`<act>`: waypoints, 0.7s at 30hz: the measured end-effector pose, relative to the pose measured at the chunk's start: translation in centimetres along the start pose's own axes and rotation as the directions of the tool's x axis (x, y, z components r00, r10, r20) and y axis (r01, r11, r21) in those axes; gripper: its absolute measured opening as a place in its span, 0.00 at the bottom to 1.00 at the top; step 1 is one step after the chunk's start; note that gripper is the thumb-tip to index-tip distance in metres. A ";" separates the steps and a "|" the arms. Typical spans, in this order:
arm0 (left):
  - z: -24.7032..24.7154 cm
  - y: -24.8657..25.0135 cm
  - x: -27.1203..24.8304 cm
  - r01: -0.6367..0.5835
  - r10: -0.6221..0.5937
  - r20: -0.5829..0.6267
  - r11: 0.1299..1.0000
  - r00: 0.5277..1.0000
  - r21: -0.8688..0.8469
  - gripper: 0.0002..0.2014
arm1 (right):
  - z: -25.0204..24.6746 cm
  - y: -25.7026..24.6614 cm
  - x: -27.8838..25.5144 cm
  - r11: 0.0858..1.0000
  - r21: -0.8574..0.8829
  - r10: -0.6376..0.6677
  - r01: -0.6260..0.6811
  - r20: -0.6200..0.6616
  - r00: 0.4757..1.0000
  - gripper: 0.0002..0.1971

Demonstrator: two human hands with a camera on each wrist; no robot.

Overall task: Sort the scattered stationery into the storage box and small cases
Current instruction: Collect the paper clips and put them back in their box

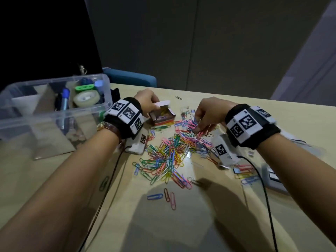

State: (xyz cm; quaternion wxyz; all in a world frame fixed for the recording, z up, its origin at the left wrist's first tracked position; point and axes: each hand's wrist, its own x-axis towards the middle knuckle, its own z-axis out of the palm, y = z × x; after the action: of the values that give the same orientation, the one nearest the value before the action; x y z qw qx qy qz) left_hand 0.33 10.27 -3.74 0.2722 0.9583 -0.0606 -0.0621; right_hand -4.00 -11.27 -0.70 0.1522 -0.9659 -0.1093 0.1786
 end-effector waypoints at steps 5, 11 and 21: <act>0.4 -0.8 -0.7 -0.006 0.018 0.046 0.968 0.999 -0.249 0.11 | -0.6 0.1 -0.4 0.978 0.140 -0.138 0.156 -0.129 0.982 0.10; 0.6 -0.6 -0.6 0.059 -0.030 0.084 0.925 0.996 -0.374 0.13 | 1.3 -2.9 2.0 0.905 0.198 -0.303 0.377 -0.321 0.897 0.11; 0.6 -1.6 -0.9 0.205 -0.176 0.104 0.855 0.979 -0.476 0.04 | 2.8 -3.7 6.1 0.945 -0.110 -0.327 0.308 -0.307 0.894 0.07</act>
State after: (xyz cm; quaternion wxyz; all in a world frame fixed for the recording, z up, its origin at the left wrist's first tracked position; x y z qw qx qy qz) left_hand -0.47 11.44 -5.02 0.4940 0.8587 0.0443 -0.1290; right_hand -0.10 -5.49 -3.85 0.1669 -0.9551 -0.2444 -0.0113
